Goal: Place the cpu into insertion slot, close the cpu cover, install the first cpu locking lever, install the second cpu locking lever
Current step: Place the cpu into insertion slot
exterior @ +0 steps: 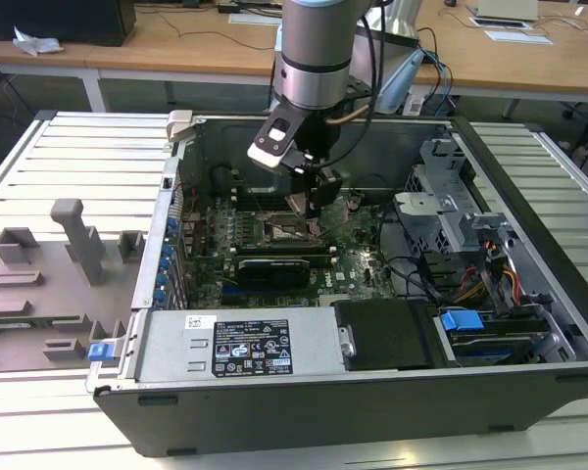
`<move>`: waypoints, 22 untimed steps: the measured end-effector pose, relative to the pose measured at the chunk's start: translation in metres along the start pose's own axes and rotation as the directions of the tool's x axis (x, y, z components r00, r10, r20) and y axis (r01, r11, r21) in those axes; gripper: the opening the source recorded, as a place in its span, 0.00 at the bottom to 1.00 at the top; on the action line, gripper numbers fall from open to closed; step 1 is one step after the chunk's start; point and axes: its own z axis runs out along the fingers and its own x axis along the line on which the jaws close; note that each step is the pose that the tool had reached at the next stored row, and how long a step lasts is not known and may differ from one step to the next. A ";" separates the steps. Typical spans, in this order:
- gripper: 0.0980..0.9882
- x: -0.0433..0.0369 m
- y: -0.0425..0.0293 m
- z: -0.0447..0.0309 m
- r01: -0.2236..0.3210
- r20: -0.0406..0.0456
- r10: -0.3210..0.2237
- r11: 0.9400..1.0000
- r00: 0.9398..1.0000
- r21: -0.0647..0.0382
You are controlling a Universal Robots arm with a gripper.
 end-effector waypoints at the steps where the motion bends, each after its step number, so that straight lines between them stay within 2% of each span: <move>1: 0.50 0.0000 0.0000 0.0000 -0.010 0.000 0.010 1.000 1.000 0.000; 9: 0.50 0.0000 0.0000 0.0001 -0.070 0.005 0.070 0.998 0.998 -0.001; 11: 0.50 0.0000 0.0000 0.0001 -0.095 0.010 0.095 0.995 0.995 -0.001; 13: 0.50 0.0000 0.0000 0.0001 -0.119 0.019 0.119 0.993 0.993 0.001; 14: 0.50 0.0000 0.0000 0.0001 -0.134 0.034 0.134 0.991 0.990 0.003; 15: 0.50 0.0000 0.0000 0.0001 -0.142 0.039 0.142 0.990 0.989 0.004; 22: 0.50 0.0000 0.0000 0.0001 -0.183 0.043 0.183 0.983 0.982 0.003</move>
